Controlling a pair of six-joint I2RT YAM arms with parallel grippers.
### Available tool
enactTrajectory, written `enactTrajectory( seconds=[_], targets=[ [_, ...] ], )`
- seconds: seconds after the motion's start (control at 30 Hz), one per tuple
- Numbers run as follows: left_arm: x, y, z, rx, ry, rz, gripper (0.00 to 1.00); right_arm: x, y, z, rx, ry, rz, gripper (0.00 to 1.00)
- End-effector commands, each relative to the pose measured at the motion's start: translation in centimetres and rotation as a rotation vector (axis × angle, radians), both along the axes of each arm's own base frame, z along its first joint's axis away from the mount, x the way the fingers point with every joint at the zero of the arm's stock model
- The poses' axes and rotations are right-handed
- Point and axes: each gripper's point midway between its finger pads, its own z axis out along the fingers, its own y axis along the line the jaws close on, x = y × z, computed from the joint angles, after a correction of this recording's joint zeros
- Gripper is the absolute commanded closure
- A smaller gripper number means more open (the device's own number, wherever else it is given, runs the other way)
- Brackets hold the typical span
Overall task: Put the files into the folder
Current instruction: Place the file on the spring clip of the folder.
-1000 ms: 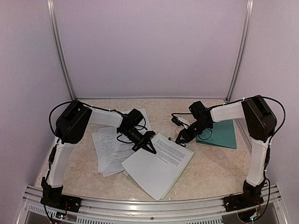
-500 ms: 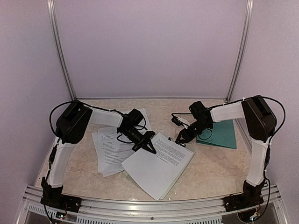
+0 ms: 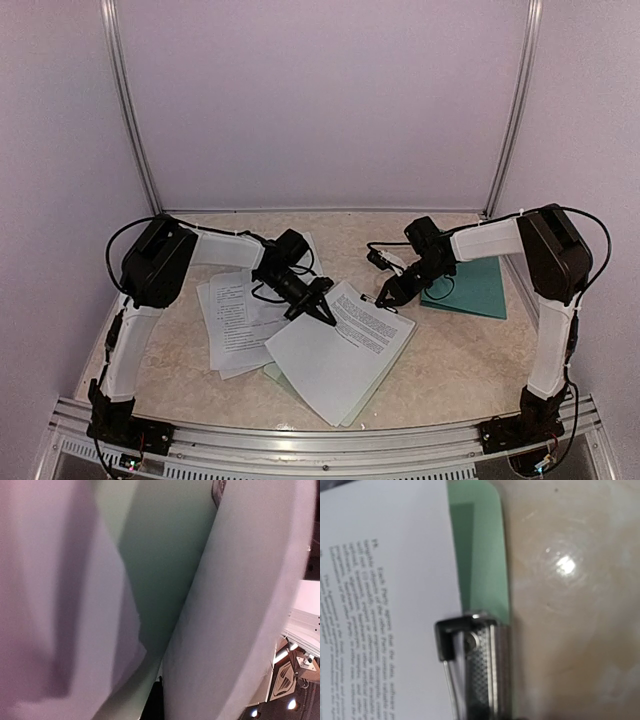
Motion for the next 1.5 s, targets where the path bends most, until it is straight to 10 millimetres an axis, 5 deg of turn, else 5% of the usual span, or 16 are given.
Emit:
enactTrajectory(
  seconds=[0.0, 1.47],
  targets=[
    [0.1, 0.4, -0.4, 0.015, 0.001, -0.009, 1.0, -0.4, 0.3, 0.5, 0.014, 0.013, 0.006, 1.0],
    [-0.1, 1.1, 0.9, 0.132, 0.11, -0.032, 1.0, -0.1, 0.9, 0.7, 0.009, 0.006, 0.018, 1.0]
  ],
)
